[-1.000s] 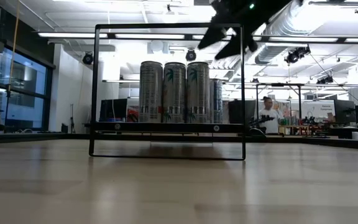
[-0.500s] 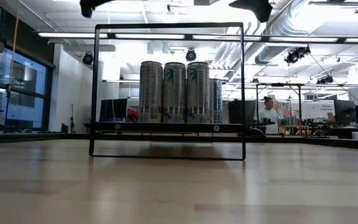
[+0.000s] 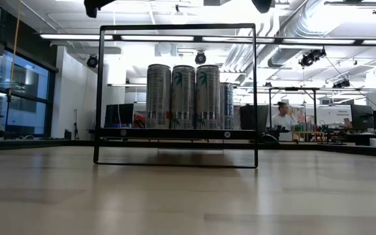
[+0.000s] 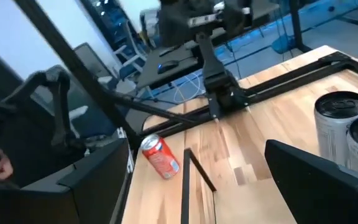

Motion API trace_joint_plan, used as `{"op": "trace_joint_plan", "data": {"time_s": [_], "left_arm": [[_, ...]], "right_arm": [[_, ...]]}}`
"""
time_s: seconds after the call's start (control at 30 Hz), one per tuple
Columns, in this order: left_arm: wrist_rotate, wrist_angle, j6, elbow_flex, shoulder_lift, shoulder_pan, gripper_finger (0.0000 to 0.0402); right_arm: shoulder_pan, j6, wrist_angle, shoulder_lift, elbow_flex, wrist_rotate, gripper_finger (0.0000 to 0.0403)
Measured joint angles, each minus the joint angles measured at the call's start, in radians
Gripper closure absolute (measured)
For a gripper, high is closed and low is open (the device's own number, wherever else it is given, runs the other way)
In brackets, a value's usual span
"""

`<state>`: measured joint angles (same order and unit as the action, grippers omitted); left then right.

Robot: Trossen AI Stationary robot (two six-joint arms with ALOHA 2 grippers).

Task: Place canned beverage on shelf
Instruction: Put the orange soda can on the shelf

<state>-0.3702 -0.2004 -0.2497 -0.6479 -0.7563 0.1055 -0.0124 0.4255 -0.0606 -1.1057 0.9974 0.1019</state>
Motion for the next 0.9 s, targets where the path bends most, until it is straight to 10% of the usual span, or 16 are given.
{"op": "trace_joint_plan", "data": {"time_s": [0.33, 0.6, 0.9], "left_arm": [[0.112, 0.108, 0.166, 0.0, 0.071, 0.002, 0.0103], [0.245, 0.677, -0.164, -0.281, -0.008, 0.061, 0.0103], [0.257, 1.277, -0.737, -0.604, -0.352, 0.49, 0.0103]], "right_arm": [[0.0, 0.168, 0.027, -0.02, 0.0, -0.076, 0.0039], [0.0, 0.201, 0.01, -0.02, 0.0, -0.076, 0.0039], [0.0, 0.084, -0.118, -0.02, 0.0, -0.076, 0.0039]]}}
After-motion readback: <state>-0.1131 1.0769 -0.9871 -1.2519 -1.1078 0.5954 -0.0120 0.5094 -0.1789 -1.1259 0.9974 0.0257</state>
